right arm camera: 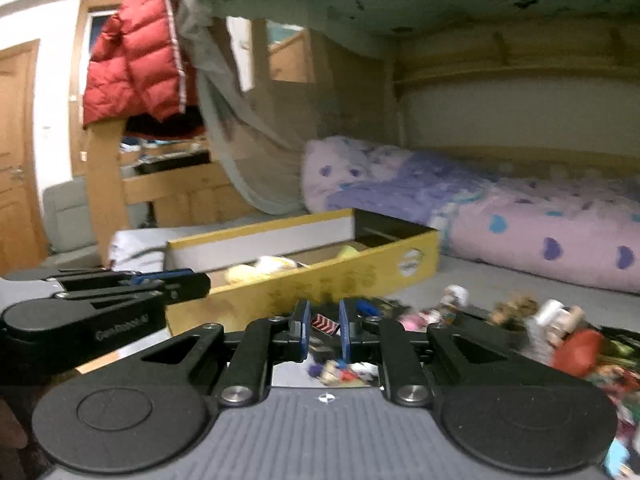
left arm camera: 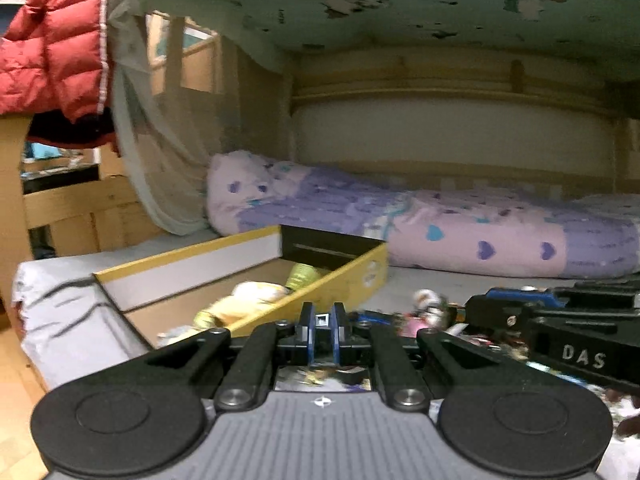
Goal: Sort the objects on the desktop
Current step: 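Carry both held pieces over to the yellow box, then open both grippers above the yellow box to drop the pieces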
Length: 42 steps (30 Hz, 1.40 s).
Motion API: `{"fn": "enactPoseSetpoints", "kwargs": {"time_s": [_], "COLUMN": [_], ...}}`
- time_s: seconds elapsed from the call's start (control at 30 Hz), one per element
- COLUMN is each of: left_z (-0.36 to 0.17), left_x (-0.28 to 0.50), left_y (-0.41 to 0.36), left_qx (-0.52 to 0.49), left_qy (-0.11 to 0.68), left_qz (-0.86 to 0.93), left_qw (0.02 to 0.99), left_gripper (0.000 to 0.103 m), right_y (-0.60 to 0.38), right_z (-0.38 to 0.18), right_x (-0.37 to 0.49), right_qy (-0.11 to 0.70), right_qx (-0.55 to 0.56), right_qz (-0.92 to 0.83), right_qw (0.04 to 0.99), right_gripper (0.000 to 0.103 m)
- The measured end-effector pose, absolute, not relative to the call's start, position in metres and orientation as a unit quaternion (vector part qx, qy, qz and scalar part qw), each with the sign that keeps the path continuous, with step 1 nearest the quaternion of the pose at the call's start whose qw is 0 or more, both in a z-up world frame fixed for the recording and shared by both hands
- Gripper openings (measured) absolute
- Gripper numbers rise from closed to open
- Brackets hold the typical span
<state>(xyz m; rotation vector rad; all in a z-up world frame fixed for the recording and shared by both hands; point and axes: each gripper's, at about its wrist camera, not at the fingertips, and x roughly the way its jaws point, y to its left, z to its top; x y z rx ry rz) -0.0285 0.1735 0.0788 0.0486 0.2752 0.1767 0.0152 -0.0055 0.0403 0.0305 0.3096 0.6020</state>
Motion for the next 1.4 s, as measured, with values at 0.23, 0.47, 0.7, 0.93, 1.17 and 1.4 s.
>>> {"fn": "enactPoseSetpoints", "kwargs": {"time_s": [0.23, 0.47, 0.7, 0.93, 1.17, 1.4], "left_z": [0.091, 0.088, 0.081, 0.072, 0.061, 0.049], "left_x": [-0.017, -0.008, 0.007, 0.032, 0.05, 0.074], "left_y": [0.223, 0.267, 0.304, 0.325, 0.334, 0.346], "left_qx": [0.001, -0.003, 0.005, 0.013, 0.049, 0.055], "left_qy": [0.129, 0.118, 0.127, 0.151, 0.16, 0.182], "left_qz": [0.105, 0.116, 0.143, 0.15, 0.18, 0.174], "left_qw": [0.986, 0.986, 0.982, 0.977, 0.969, 0.966], "left_gripper": [0.009, 0.009, 0.009, 0.009, 0.01, 0.011], "right_y": [0.038, 0.09, 0.133, 0.171, 0.191, 0.21], "right_z": [0.053, 0.054, 0.052, 0.046, 0.048, 0.041], "right_x": [0.039, 0.068, 0.095, 0.118, 0.137, 0.161], "right_qy": [0.14, 0.153, 0.162, 0.178, 0.174, 0.201], "right_qx": [0.02, 0.012, 0.019, 0.023, 0.016, 0.0], "right_qz": [0.333, 0.369, 0.392, 0.409, 0.433, 0.427], "right_qw": [0.932, 0.917, 0.905, 0.895, 0.884, 0.881], "right_gripper": [0.017, 0.017, 0.017, 0.017, 0.018, 0.018]}}
